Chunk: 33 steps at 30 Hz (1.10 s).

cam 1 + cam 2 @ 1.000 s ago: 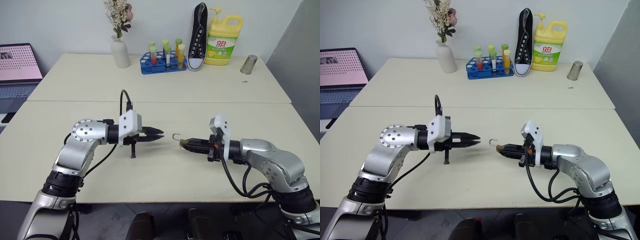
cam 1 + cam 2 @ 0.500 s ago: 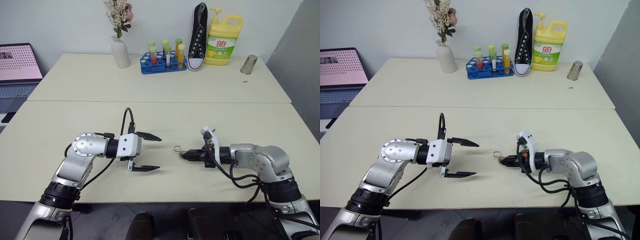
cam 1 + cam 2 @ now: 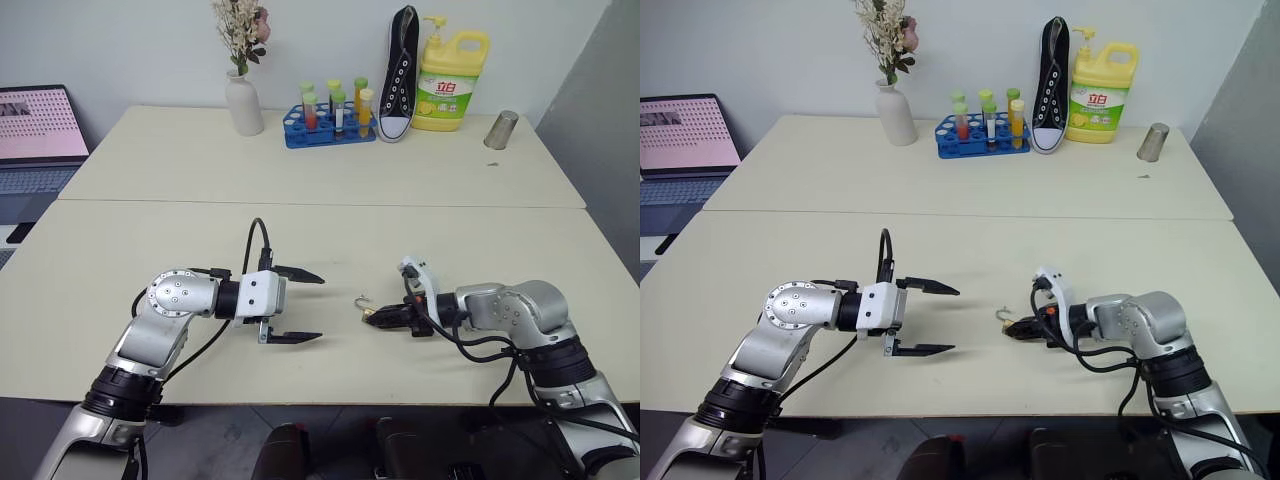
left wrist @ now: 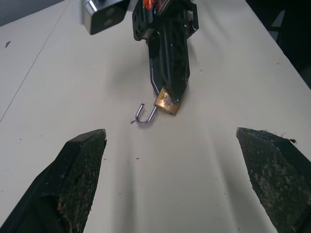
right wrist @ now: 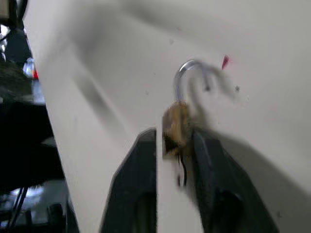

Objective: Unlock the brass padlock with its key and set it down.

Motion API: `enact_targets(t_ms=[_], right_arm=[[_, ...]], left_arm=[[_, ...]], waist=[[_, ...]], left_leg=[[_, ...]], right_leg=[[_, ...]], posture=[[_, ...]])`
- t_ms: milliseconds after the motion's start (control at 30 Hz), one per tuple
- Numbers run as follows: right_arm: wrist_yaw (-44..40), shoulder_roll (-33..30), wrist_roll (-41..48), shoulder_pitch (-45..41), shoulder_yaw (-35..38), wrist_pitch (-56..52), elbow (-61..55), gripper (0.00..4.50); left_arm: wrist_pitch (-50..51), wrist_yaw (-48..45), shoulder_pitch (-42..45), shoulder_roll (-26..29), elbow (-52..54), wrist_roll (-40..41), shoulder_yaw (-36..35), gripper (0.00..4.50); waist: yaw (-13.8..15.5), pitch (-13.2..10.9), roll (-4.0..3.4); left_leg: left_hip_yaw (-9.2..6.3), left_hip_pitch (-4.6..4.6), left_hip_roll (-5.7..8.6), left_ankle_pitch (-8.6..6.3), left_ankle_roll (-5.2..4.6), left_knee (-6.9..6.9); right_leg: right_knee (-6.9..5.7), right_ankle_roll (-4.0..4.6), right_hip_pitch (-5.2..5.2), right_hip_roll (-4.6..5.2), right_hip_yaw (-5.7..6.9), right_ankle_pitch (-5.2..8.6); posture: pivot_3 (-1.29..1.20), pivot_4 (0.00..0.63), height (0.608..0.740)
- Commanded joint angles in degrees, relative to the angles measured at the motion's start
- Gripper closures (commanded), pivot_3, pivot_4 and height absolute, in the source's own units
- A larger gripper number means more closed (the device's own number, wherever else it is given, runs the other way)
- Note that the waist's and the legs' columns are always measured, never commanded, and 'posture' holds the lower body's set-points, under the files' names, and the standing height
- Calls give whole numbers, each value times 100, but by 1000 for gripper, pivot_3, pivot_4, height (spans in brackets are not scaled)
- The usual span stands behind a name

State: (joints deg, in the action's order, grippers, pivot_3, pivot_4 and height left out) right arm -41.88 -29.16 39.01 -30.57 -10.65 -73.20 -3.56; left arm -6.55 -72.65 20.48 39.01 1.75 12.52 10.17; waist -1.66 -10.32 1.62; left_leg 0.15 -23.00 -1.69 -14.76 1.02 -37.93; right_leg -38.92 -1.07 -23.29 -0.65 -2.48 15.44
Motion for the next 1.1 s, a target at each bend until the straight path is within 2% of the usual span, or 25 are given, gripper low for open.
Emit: enact_targets(t_ms=[33, 133, 233, 400, 600, 767, 1100], right_arm=[[-54, -346, -205, 90, -151, 46, -201, 2073], [-196, -757, -403, 273, -378, 391, -567, 1055], [-436, -1389, -841, 531, -628, 1236, -1090, 27], [-428, -1742, -1012, 836, -155, 1994, -1762, 10], [-565, -2125, -671, 1560, 691, 2115, -3071, 10], [-718, -2304, -648, 2056, 1108, 2516, -3599, 10], [-661, -2183, -670, 2442, 1355, 3050, -3817, 10]], left_arm=[[106, 25, 29, -13, 212, 45, 46, 0], [263, 48, 54, -3, 235, 49, 78, 0], [578, 132, 101, -32, 286, 73, 75, 0], [960, 266, 151, -2, 381, -8, 74, 0], [1299, 64, 198, 159, 533, 141, 43, 0], [1423, -115, 218, 292, 527, 302, -59, 0], [1589, -275, 89, 539, 551, 500, -173, 0]], waist=[[0, 0, 0], [7, 0, 0], [22, 1, 1], [10, 0, 2], [5, -1, 3], [-2, -2, 3], [-2, -2, 3]], left_leg=[[0, 0, 0, 0, 0, 0], [-2, 0, 1, 0, 0, -1], [-4, 0, 4, 0, 0, -2], [0, 1, 3, 0, 0, -3], [-7, -3, -4, 0, 1, 4], [-2, 0, -3, 0, 1, 3], [0, 2, -4, 0, 1, 3]], right_leg=[[0, 0, 0, 0, 0, 0], [0, -1, 1, 0, 2, 0], [2, -1, 2, 3, 4, 1], [4, -2, 4, 3, 5, 0], [4, -2, -1, -4, 5, 1], [4, -2, -1, -3, 3, 1], [4, -1, 0, -4, 1, 2]], posture=[[0, 150, 740], [0, 150, 740], [0, 150, 740], [0, 150, 740], [0, 150, 740], [0, 150, 740], [0, 150, 740]])
